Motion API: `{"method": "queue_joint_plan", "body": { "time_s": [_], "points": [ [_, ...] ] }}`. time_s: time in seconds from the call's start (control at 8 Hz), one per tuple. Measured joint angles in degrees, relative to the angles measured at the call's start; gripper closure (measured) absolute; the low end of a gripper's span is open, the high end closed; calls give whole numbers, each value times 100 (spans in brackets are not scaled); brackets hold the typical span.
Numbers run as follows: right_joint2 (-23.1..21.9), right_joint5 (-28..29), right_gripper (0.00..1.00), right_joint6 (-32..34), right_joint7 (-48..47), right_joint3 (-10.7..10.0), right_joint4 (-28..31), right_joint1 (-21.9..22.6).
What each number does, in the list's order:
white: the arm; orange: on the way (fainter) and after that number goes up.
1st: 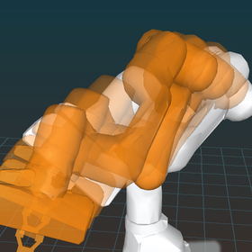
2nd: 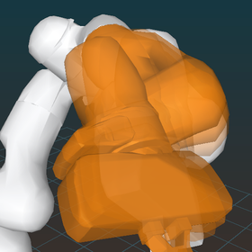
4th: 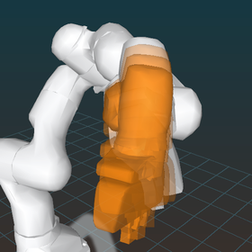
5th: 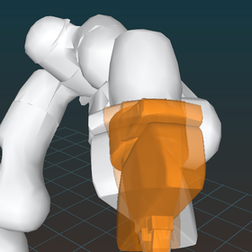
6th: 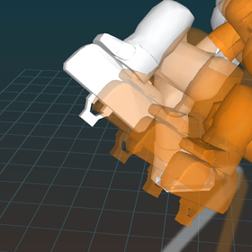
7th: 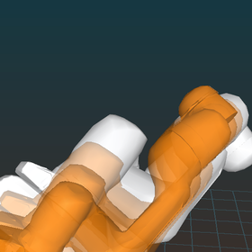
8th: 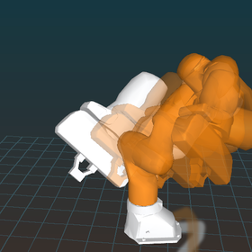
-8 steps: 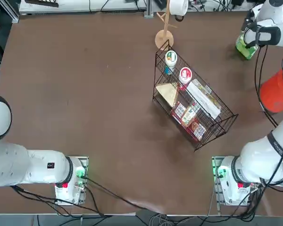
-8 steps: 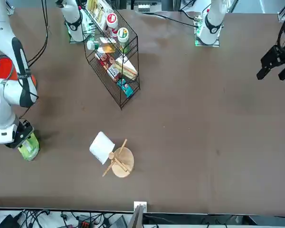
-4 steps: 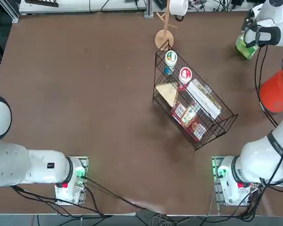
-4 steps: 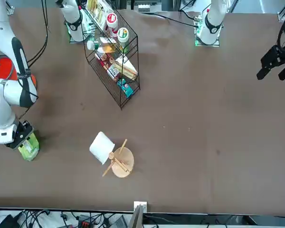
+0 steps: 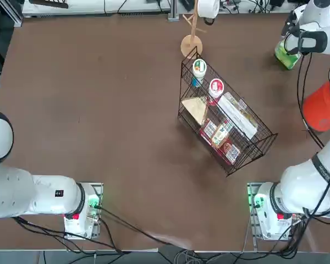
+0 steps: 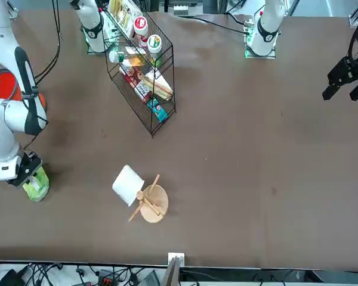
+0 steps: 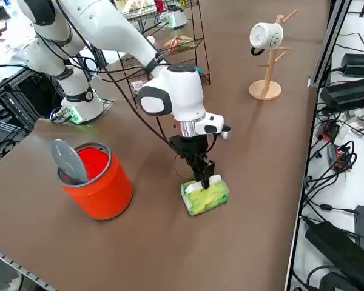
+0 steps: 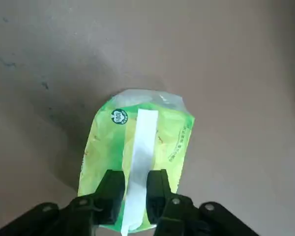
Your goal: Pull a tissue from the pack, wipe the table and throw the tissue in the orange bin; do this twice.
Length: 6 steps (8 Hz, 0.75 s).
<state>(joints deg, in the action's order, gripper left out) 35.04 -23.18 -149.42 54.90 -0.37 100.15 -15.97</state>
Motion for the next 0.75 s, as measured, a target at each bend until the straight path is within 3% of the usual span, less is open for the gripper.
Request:
{"method": "queue_joint_plan", "body": {
  "time_s": [0.25, 0.75],
  "points": [
    [9, -58, 71, 0, 1, 0, 0, 0],
    [7, -90, 99, -5, -6, 0, -23, -4]
  ]
}}
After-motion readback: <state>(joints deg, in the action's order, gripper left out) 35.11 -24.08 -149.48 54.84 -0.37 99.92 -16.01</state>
